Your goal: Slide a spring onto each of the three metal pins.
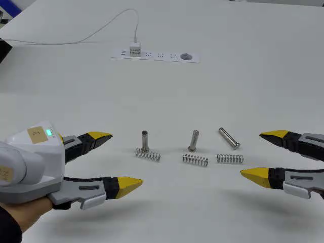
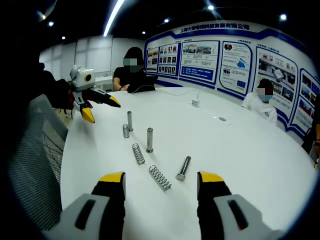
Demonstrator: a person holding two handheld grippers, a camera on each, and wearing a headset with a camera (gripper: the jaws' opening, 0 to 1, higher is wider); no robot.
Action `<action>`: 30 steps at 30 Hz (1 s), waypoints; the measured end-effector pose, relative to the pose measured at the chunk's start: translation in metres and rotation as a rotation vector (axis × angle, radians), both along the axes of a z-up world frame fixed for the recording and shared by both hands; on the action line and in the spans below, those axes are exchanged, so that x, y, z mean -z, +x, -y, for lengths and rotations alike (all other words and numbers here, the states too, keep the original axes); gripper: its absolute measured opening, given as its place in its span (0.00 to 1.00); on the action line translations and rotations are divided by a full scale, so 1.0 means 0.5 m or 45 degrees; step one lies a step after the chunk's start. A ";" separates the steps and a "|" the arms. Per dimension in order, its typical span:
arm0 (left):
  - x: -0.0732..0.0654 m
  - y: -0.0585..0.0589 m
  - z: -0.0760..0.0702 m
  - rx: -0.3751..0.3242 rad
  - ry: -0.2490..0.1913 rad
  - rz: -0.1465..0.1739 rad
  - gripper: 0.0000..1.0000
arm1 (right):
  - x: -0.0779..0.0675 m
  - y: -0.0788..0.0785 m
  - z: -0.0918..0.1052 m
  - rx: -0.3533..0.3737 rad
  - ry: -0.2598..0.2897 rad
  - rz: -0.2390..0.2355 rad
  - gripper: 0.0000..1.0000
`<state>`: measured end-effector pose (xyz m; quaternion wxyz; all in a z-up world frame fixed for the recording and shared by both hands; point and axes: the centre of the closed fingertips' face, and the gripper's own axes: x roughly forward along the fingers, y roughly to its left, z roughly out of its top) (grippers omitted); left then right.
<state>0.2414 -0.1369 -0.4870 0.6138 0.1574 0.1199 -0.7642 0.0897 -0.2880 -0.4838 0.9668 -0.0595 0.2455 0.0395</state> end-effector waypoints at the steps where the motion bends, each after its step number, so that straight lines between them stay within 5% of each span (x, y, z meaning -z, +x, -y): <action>1: 0.000 0.000 0.000 -0.001 0.001 0.000 0.70 | 0.000 0.000 0.000 0.001 0.002 0.001 0.59; 30: -0.002 -0.003 0.004 0.004 -0.003 -0.007 0.71 | -0.006 0.004 0.013 0.027 0.004 -0.012 0.56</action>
